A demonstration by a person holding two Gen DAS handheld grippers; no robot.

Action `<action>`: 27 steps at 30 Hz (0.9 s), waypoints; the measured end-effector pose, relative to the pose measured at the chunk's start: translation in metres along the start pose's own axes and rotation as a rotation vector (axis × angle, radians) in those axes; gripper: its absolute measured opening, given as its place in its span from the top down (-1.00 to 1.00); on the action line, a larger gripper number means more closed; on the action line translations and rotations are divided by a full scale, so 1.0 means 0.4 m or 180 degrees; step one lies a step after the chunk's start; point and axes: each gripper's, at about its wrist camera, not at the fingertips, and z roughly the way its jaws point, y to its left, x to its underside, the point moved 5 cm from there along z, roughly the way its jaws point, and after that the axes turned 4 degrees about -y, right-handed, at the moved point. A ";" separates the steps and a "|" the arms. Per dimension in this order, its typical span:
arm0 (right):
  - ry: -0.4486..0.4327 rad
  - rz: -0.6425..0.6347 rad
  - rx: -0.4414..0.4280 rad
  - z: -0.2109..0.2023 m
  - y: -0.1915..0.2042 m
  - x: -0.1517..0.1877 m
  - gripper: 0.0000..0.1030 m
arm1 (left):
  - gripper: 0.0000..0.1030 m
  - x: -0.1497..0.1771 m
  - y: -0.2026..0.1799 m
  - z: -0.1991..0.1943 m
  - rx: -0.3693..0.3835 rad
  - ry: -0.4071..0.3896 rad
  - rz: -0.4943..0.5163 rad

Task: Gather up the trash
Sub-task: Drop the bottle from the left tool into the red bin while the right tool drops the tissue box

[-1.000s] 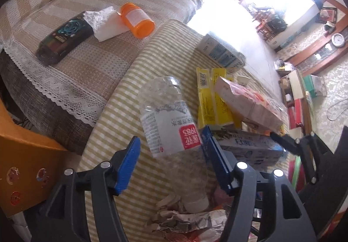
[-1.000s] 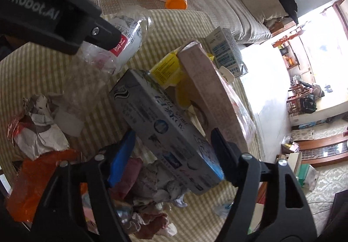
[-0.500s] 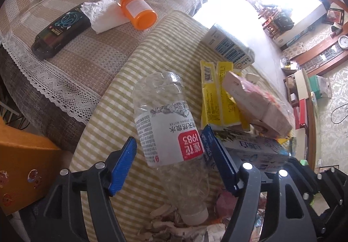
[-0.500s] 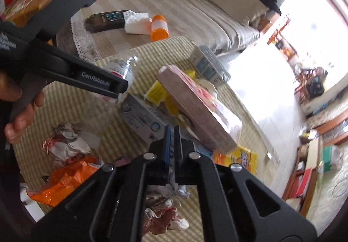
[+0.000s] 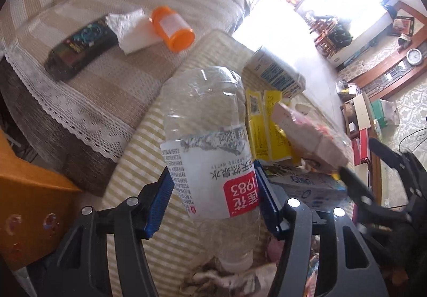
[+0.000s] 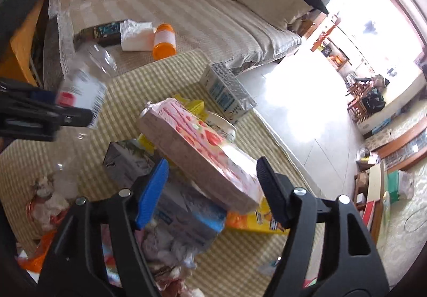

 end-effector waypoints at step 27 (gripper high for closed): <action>-0.0962 0.1489 -0.0168 -0.319 -0.185 0.079 0.42 | -0.10 0.002 -0.195 -0.200 0.0318 -0.0555 0.0670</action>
